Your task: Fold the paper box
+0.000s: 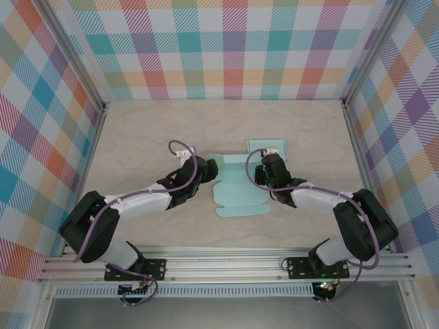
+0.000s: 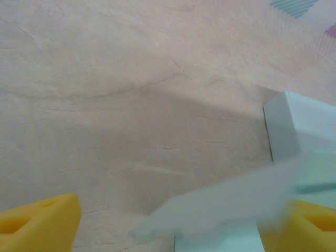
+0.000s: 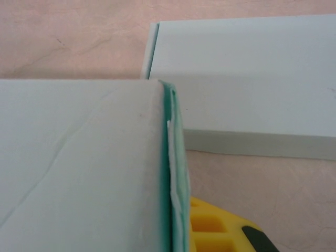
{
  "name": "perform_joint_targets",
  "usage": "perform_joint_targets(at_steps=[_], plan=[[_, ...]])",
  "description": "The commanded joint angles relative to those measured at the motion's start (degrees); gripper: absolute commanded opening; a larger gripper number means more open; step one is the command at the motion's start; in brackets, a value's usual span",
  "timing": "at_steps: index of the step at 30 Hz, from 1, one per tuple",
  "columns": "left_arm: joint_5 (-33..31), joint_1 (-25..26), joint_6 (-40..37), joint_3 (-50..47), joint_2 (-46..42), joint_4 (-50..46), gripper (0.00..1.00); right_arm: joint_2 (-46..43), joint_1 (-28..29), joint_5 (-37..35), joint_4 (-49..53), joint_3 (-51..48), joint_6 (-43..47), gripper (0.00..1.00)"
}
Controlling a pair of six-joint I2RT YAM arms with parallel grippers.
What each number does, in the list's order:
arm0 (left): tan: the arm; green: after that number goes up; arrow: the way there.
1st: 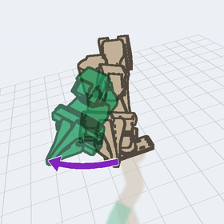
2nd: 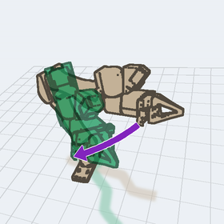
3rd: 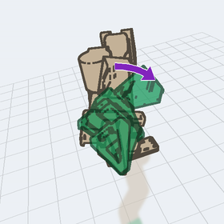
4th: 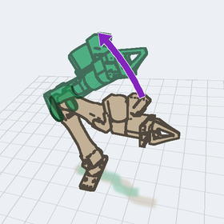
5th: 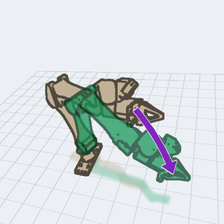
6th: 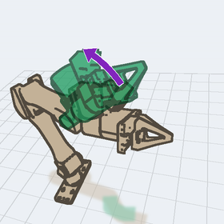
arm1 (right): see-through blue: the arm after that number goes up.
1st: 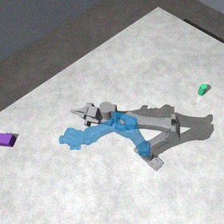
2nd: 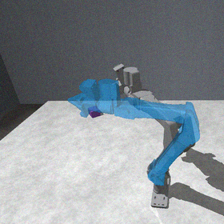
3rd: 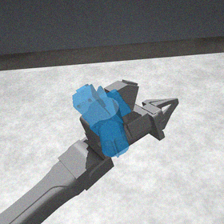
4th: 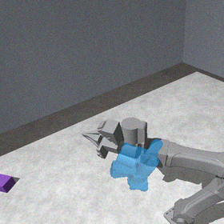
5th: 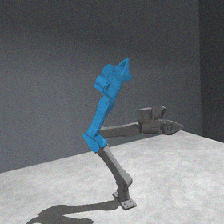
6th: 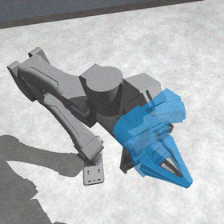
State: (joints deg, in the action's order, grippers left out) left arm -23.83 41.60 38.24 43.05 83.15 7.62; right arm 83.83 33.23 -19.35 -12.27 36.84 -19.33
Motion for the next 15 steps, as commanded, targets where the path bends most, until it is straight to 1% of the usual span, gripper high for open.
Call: perform_joint_targets(at_steps=[1, 6, 9, 12, 15], plan=[[-2.3, 0.3, 2.6, -3.2, -4.9, -1.1, 0.86, 3.1, 1.2, -3.4, -0.7, 2.6, -1.9, 0.00], [-1.5, 0.1, 4.9, -7.6, -11.5, -5.0, 0.86, 6.0, 1.8, -3.1, -1.4, 4.5, -2.4, 0.00], [1.2, -0.4, 7.5, -10.9, -14.8, -5.9, 0.84, 6.6, 2.2, -2.6, -1.2, 5.2, -2.3, 0.00], [6.0, -0.5, 9.8, -14.4, -16.8, -2.9, 0.78, 6.6, 2.3, -2.5, -1.1, 5.2, -2.4, 0.00], [10.8, -0.5, 11.1, -16.0, -16.3, 1.4, 0.74, 6.3, 2.5, -2.4, -1.1, 5.0, -2.5, 0.00]])
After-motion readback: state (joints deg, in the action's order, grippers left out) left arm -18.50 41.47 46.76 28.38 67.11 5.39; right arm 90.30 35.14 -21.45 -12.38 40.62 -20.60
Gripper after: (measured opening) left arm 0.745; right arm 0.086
